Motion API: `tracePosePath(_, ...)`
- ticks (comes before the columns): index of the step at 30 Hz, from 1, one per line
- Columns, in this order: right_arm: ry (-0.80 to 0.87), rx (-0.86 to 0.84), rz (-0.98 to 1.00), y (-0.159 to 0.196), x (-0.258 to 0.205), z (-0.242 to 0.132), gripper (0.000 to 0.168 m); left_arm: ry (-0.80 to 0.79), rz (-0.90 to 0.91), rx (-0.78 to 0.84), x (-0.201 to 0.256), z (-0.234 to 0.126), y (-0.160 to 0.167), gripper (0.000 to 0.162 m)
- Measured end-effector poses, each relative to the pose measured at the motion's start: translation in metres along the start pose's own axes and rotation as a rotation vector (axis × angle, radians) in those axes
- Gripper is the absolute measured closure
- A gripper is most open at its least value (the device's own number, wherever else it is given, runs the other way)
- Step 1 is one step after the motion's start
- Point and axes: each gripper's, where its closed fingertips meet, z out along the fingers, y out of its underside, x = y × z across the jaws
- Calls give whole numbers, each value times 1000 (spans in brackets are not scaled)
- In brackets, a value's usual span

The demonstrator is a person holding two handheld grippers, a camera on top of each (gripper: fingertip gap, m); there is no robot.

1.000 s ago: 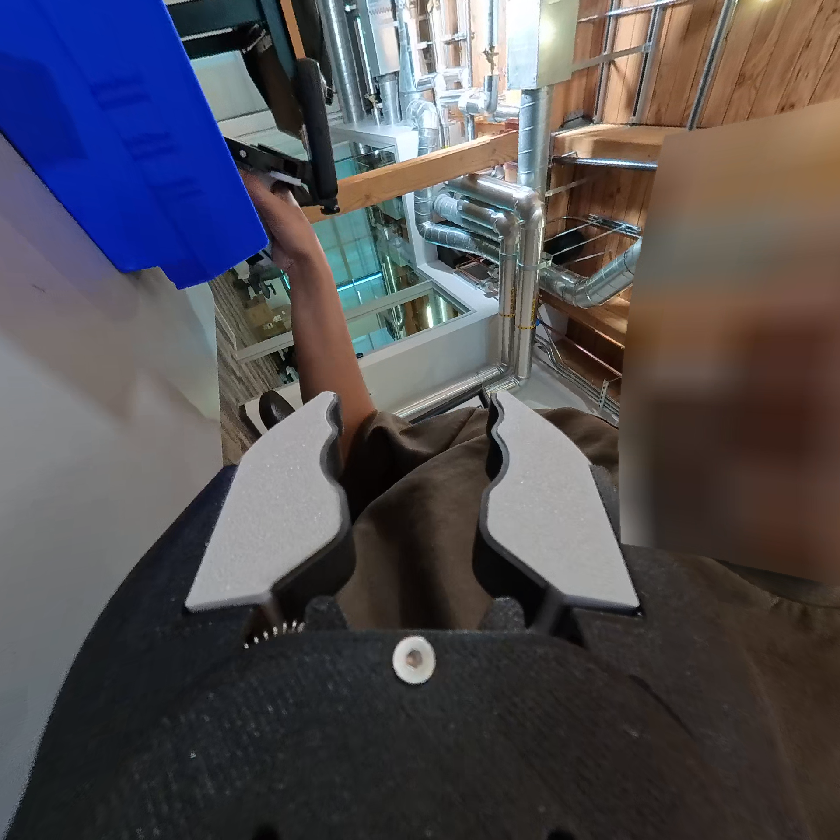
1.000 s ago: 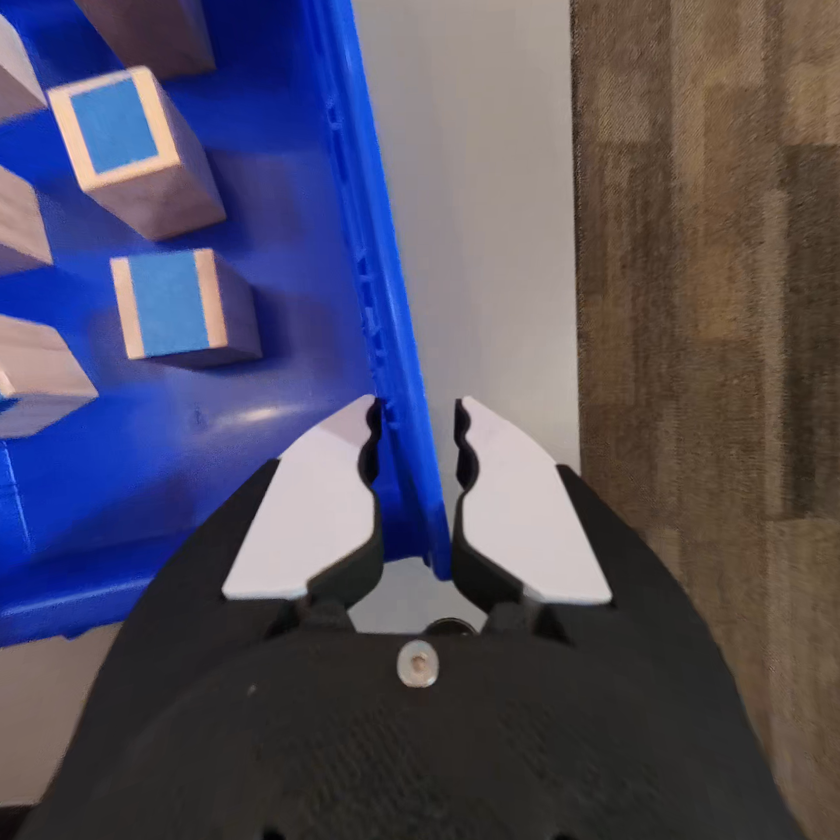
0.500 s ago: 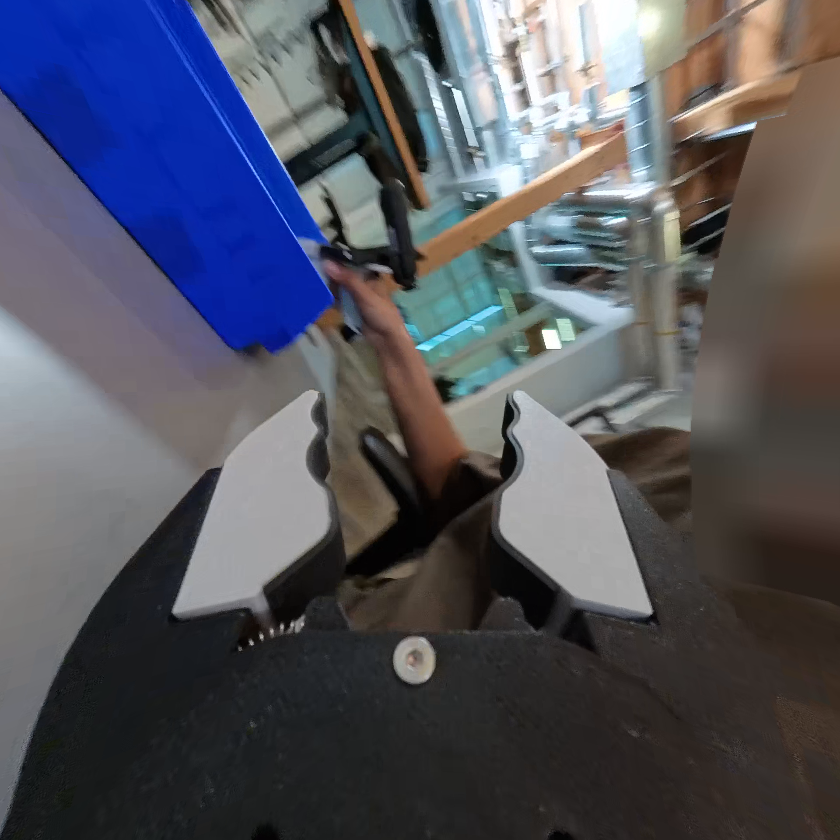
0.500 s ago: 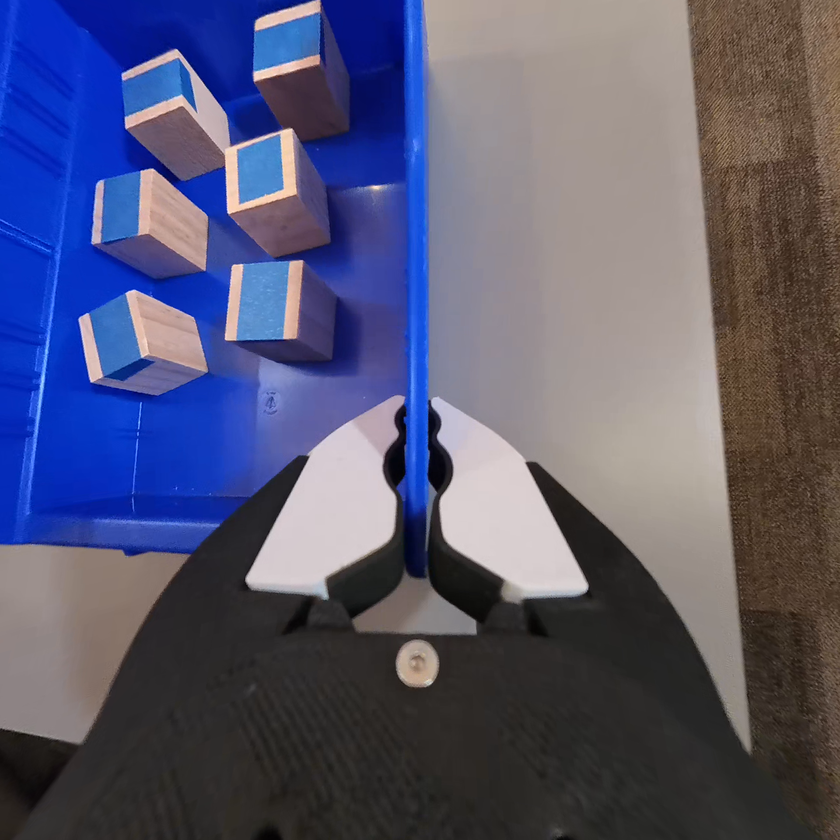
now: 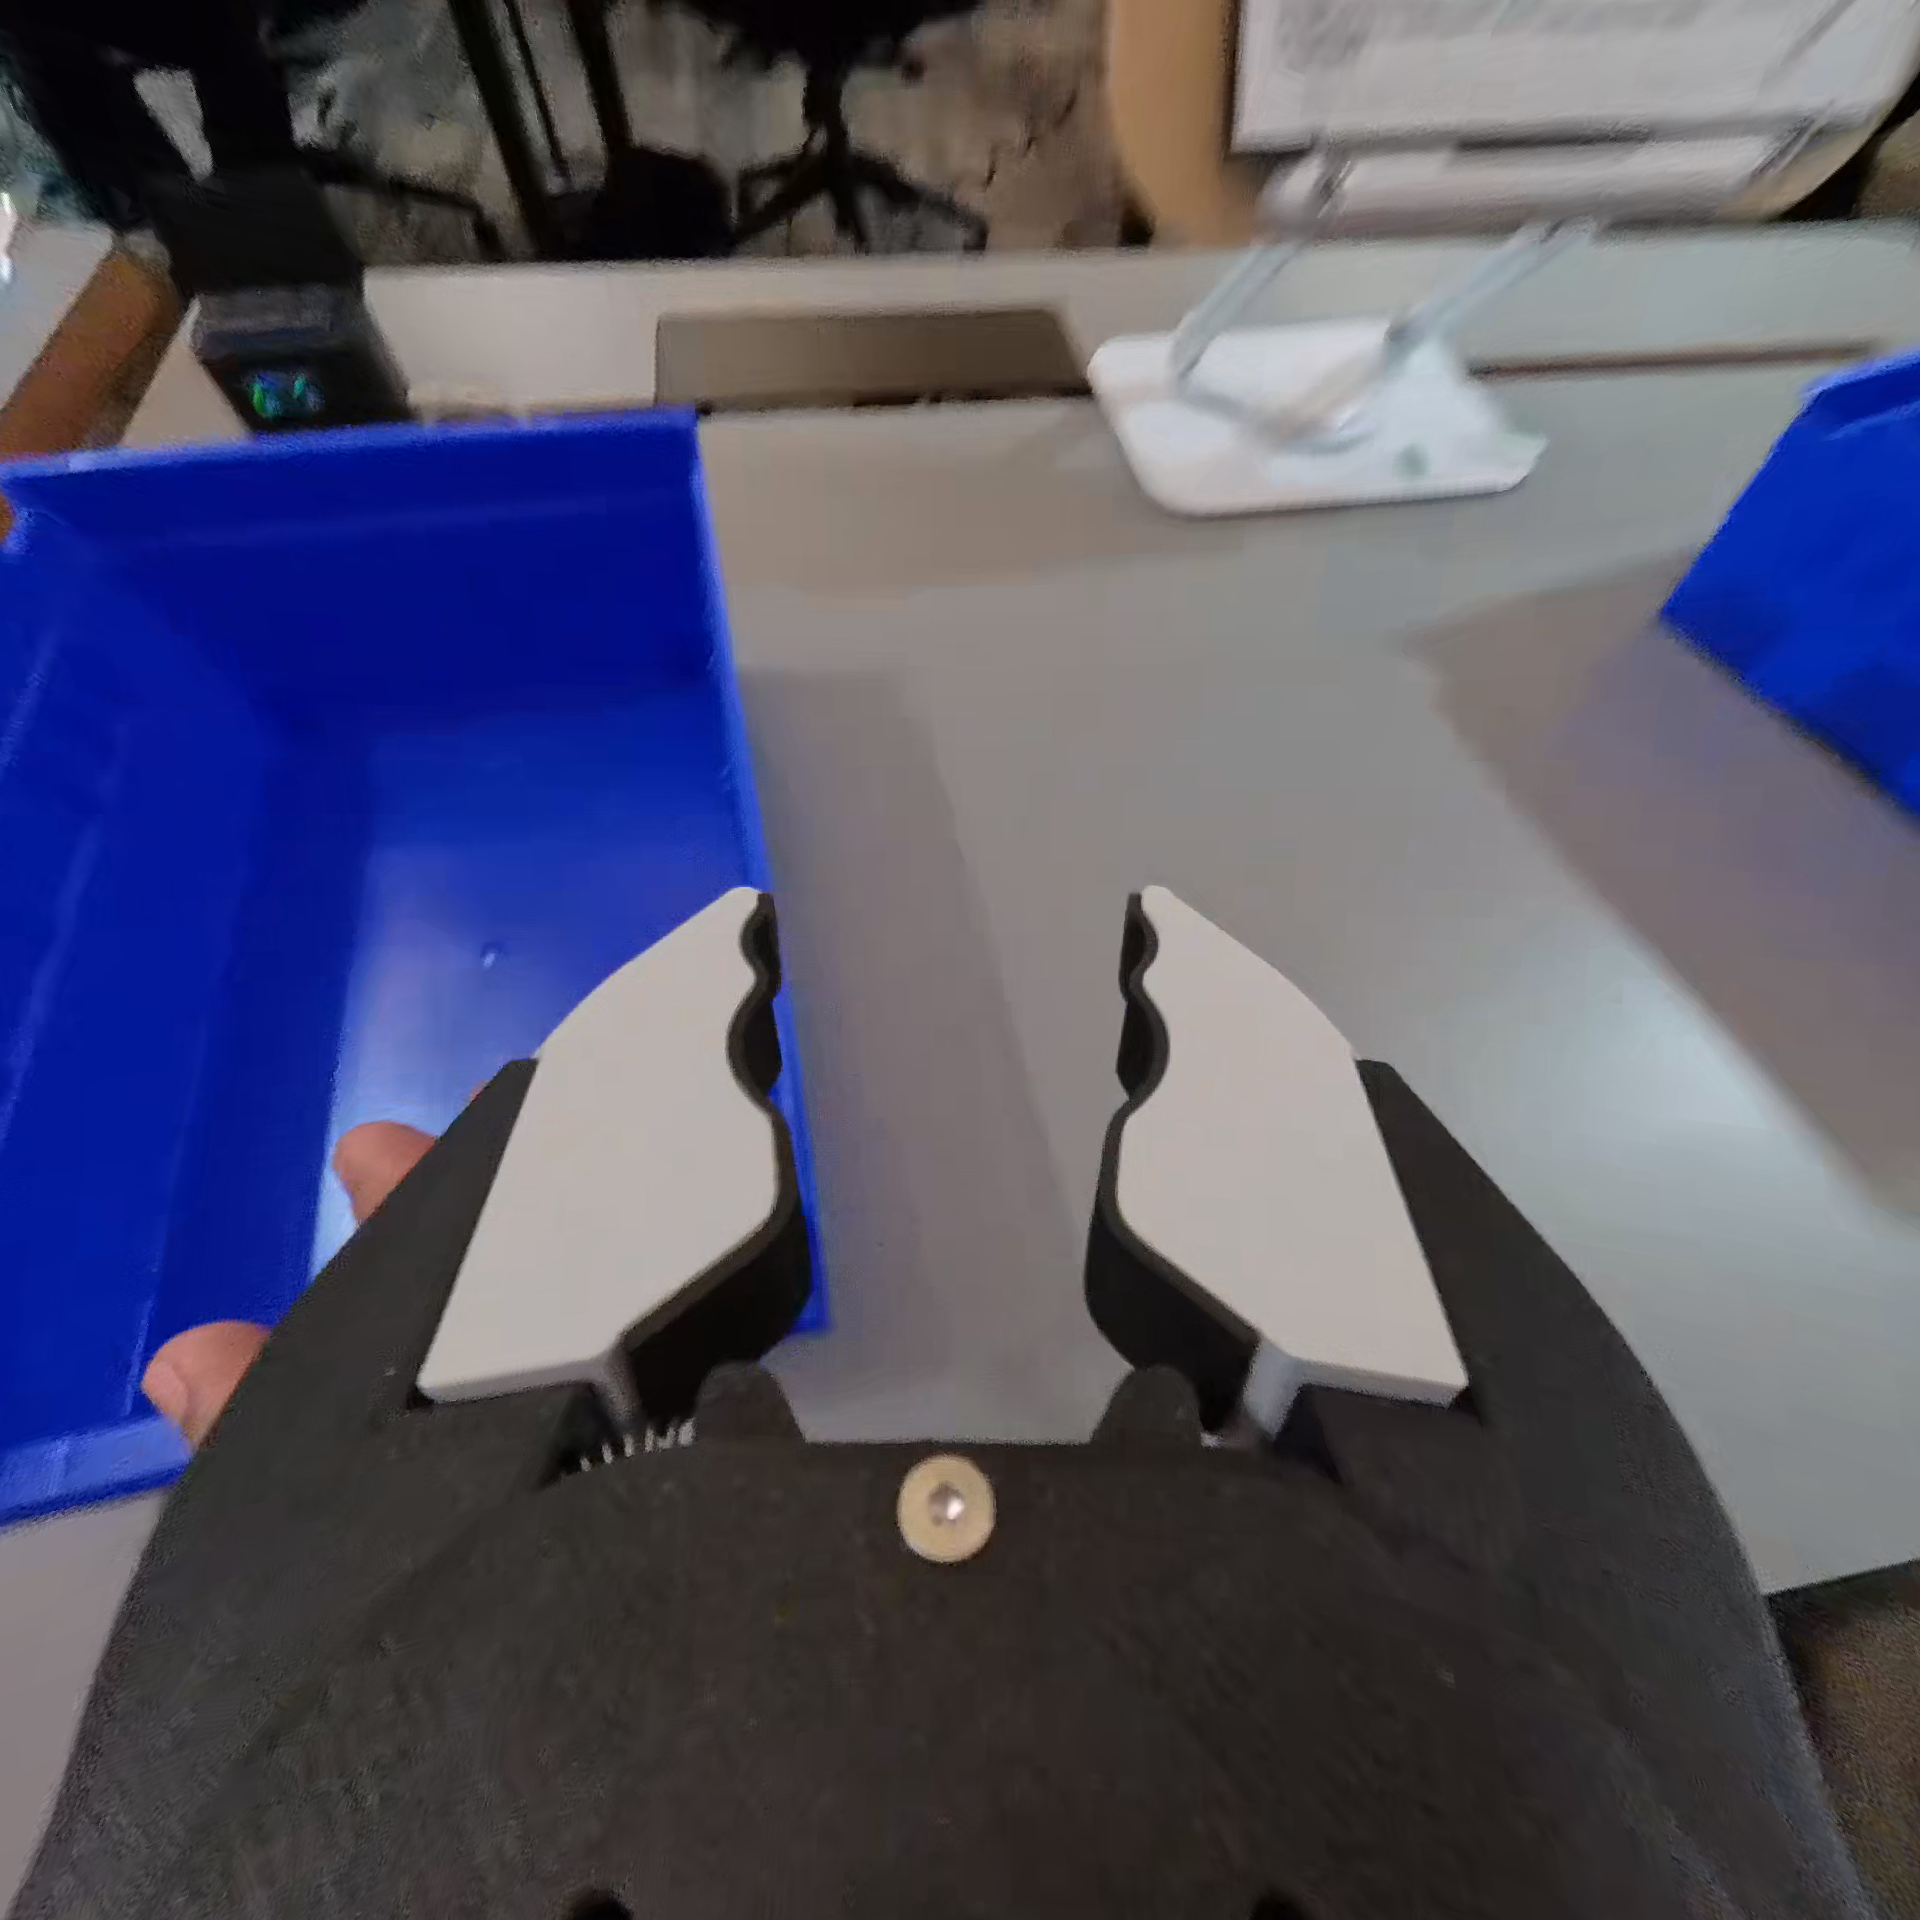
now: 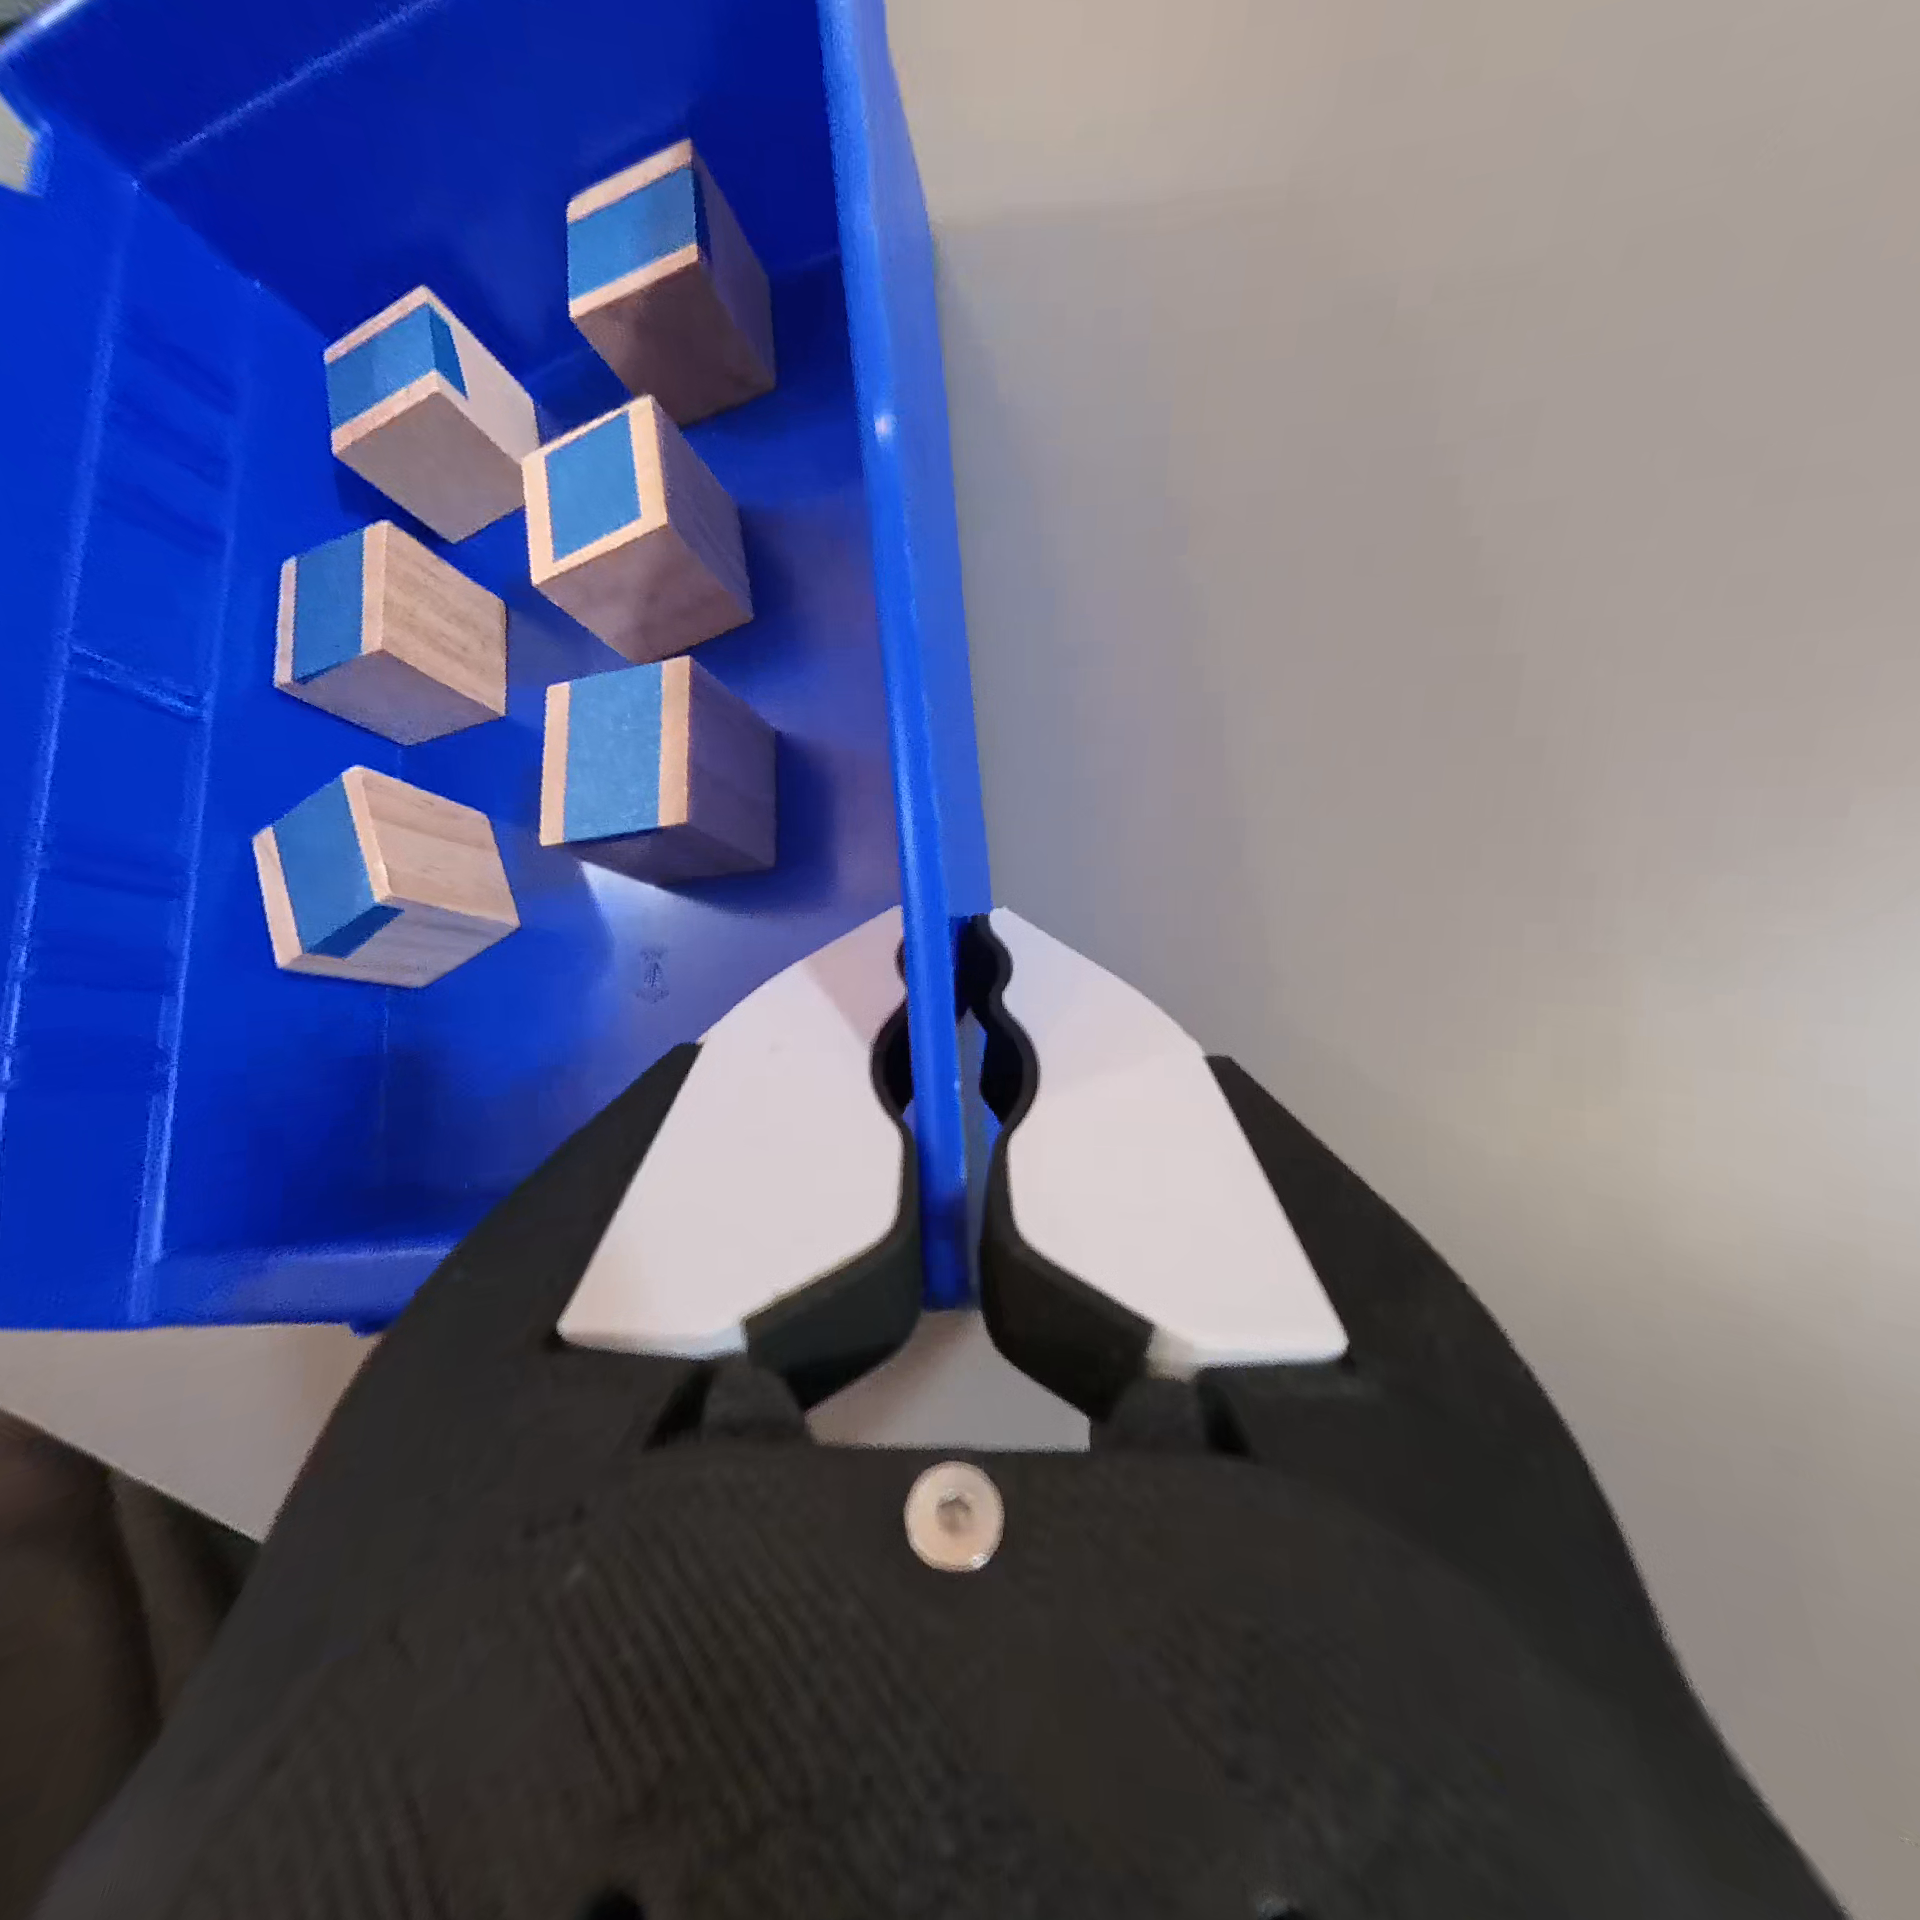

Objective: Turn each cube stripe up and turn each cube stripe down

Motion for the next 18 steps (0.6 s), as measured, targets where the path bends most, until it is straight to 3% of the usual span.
tracePosePath(2, -17, -1, -11, -5, -9, 5, 161, -48, 12, -47, -17, 13, 18, 104)
tracePosePath(8, -16, 4, -59, -14, -36, 18, 161, -156, 61, -210, -42, 57, 53, 102)
tracePosePath(10, -18, 6, -69, -14, -43, 21, 161, -206, 114, -269, -49, 65, 64, 117)
tracePosePath(12, -26, 10, -80, -13, -49, 23, 161, -253, 194, -293, -57, 67, 71, 152)
tracePosePath(18, -68, 29, -80, -9, -62, 29, 161, -243, 207, -262, -63, 57, 59, 154)
